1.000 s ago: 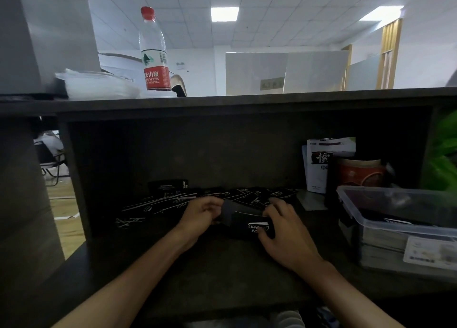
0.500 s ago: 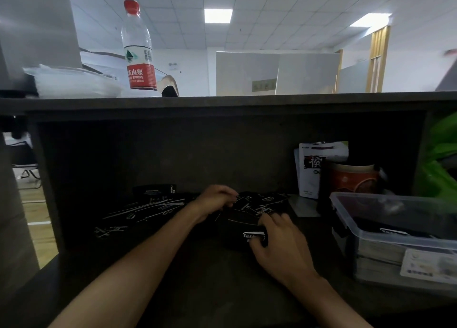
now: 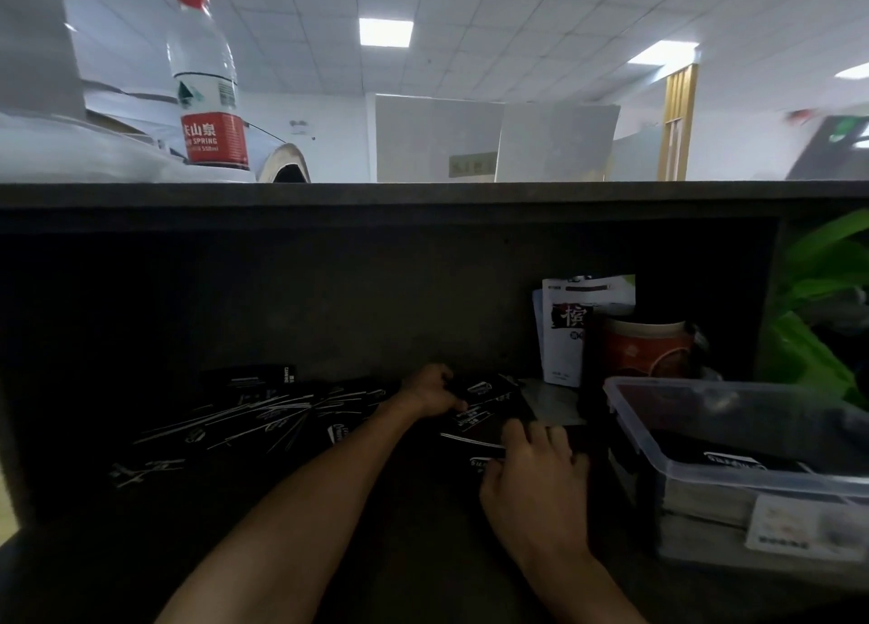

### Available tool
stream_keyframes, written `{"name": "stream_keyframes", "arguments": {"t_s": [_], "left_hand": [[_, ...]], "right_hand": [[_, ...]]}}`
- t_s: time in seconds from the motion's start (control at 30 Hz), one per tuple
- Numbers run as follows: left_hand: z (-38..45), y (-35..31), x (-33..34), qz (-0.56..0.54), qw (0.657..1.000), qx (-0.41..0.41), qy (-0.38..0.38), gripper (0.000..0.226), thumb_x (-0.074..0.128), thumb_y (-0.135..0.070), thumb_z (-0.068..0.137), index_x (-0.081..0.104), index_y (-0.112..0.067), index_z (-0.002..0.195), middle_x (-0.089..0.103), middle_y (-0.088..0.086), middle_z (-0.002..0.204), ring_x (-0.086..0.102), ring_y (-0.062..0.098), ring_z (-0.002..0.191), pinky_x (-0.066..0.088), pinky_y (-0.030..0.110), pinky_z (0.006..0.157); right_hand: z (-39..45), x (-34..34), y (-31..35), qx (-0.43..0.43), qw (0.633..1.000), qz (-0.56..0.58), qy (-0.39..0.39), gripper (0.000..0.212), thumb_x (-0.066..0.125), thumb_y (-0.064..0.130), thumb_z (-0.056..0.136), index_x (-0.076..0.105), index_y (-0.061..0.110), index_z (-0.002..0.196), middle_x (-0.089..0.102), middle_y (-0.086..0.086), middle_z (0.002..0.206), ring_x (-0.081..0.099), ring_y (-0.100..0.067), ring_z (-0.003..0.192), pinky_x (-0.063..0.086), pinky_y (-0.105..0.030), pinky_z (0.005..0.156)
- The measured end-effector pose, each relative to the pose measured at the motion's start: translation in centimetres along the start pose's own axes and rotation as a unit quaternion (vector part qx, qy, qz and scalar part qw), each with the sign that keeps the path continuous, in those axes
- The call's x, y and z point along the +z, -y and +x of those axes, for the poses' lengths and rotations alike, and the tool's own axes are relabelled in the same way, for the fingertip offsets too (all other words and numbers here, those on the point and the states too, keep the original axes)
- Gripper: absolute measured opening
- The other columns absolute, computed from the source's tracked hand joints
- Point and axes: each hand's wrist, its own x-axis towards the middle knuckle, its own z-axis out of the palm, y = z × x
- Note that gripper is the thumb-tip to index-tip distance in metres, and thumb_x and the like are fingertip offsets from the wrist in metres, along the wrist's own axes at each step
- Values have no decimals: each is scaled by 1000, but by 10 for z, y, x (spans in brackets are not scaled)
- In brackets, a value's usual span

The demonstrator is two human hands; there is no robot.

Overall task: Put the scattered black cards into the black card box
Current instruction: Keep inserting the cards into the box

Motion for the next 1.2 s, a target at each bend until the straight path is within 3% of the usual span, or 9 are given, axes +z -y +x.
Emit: {"name": "stream_keyframes", "arguments": {"t_s": [0.1, 0.2, 0.43, 0.53, 0.73, 0.87, 0.97, 1.07, 1.2], "left_hand": [[-10, 1, -9, -50, 998, 19, -44, 52, 75, 0, 78, 58, -5, 127, 62, 14, 125, 60, 26, 114, 45, 20, 85], [-38, 7, -27, -67, 992, 57, -85, 29, 63, 5, 83, 70, -9, 108, 70, 8, 106, 65, 20, 99, 41, 12, 70], [-129, 29, -58, -142, 985, 95, 36, 35, 51, -4, 94, 73, -30, 90, 71, -17, 89, 63, -11, 81, 42, 0, 68], [-143, 28, -57, -186, 978, 71, 66, 43, 40, -6, 95, 74, -31, 88, 72, -18, 88, 63, -11, 77, 43, 4, 62], [-133, 10, -37, -237, 956, 44, 165, 41, 38, -11, 96, 77, -24, 93, 74, -2, 101, 67, 7, 87, 50, 19, 68], [-97, -1, -28, -158, 984, 42, 76, 30, 45, -12, 98, 73, -22, 97, 73, -1, 95, 65, 5, 77, 48, 19, 65], [-64, -13, -14, -21, 997, 74, 8, 19, 56, -20, 96, 72, -15, 105, 71, 5, 107, 66, 15, 97, 52, 27, 87], [-41, -29, 1, 169, 981, 93, -33, 30, 55, -42, 94, 70, -22, 111, 68, 5, 117, 60, 24, 111, 44, 33, 95], [-13, -46, 26, 192, 980, 46, 3, 61, 47, -68, 88, 70, -14, 103, 66, 11, 112, 59, 29, 108, 44, 39, 94]], "right_hand": [[0, -1, 1, 0, 1000, 4, -3, 32, 46, 35, 92, 48, 27, 122, 51, 2, 123, 42, -18, 119, 38, -41, 97], [-1, -2, 2, -6, 1000, 15, -8, 30, 46, 34, 91, 49, 27, 119, 53, 2, 121, 44, -18, 117, 39, -40, 96], [-2, -3, 3, 12, 997, 72, -37, 46, 59, 34, 88, 37, 26, 128, 46, -1, 128, 42, -19, 121, 42, -42, 101], [-2, -3, 2, -12, 999, 39, -13, 47, 54, 36, 91, 40, 27, 135, 35, -3, 137, 34, -22, 127, 38, -45, 104], [2, -7, -3, -78, 995, 43, 35, 31, 49, 32, 95, 54, 25, 125, 53, 2, 126, 39, -19, 122, 42, -41, 99], [12, -16, -33, -97, 994, 43, 5, 22, 49, 25, 92, 60, 21, 111, 59, 1, 115, 43, -16, 113, 44, -30, 84], [9, -11, -49, -82, 995, 52, 9, 28, 47, 24, 93, 57, 20, 118, 55, 1, 124, 38, -15, 120, 44, -28, 85], [9, -8, -49, -87, 995, 39, 4, 29, 46, 25, 93, 55, 21, 119, 53, 2, 124, 37, -15, 119, 45, -28, 85], [11, -8, -47, -82, 996, 36, 1, 27, 45, 25, 92, 54, 22, 117, 53, 1, 122, 37, -16, 120, 45, -28, 86]]}}
